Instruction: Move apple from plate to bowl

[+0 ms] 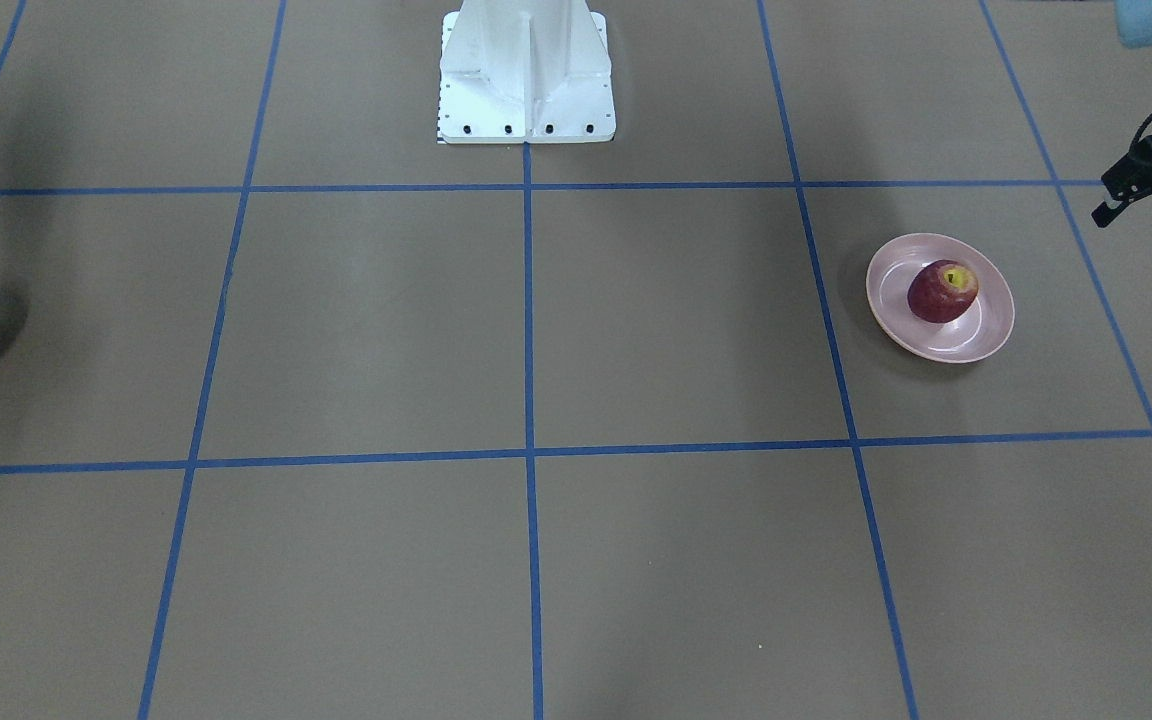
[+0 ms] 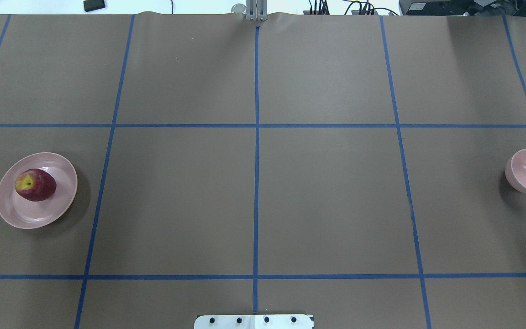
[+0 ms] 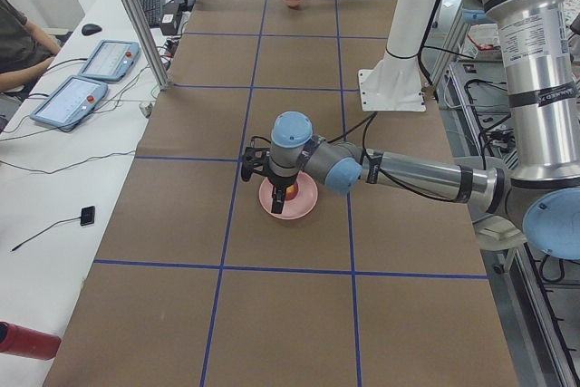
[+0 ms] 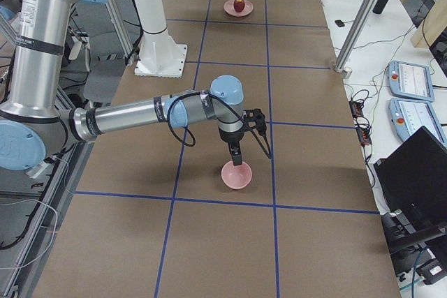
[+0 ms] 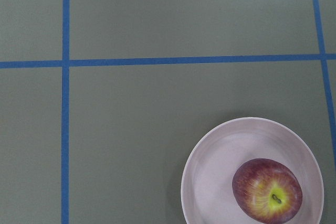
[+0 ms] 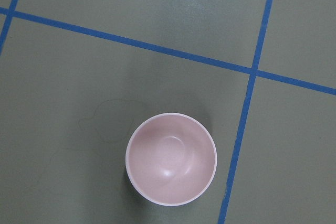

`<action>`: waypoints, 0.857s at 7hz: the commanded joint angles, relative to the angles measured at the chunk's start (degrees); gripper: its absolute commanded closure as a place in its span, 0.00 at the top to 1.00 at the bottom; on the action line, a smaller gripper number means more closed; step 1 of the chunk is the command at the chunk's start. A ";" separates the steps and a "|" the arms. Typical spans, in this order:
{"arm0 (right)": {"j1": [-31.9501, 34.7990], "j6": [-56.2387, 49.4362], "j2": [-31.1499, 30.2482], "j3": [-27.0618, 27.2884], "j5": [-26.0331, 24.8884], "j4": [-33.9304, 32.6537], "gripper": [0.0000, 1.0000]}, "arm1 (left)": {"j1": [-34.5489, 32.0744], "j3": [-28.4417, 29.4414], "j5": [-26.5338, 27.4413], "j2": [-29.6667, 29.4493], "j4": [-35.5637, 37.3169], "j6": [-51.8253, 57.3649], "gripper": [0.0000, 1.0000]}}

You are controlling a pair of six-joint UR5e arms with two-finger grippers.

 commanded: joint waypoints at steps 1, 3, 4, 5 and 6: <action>-0.05 0.00 -0.03 0.03 0.24 0.00 1.00 | 0.17 0.55 -3.57 0.03 0.00 -0.01 0.99; -0.05 0.00 0.06 -0.14 0.24 0.00 1.00 | 0.09 0.56 -3.96 0.03 0.00 -0.10 0.99; -0.14 0.00 -0.03 -1.19 0.32 0.00 1.00 | 0.17 0.47 -4.05 0.03 0.00 -0.10 0.99; -0.40 0.09 -0.03 -2.07 0.41 0.00 1.00 | 0.17 0.65 -3.79 -0.15 0.00 -0.10 0.99; -3.45 0.52 0.06 -3.91 -0.55 0.00 1.00 | 0.17 0.56 -3.96 0.03 0.00 -0.10 0.99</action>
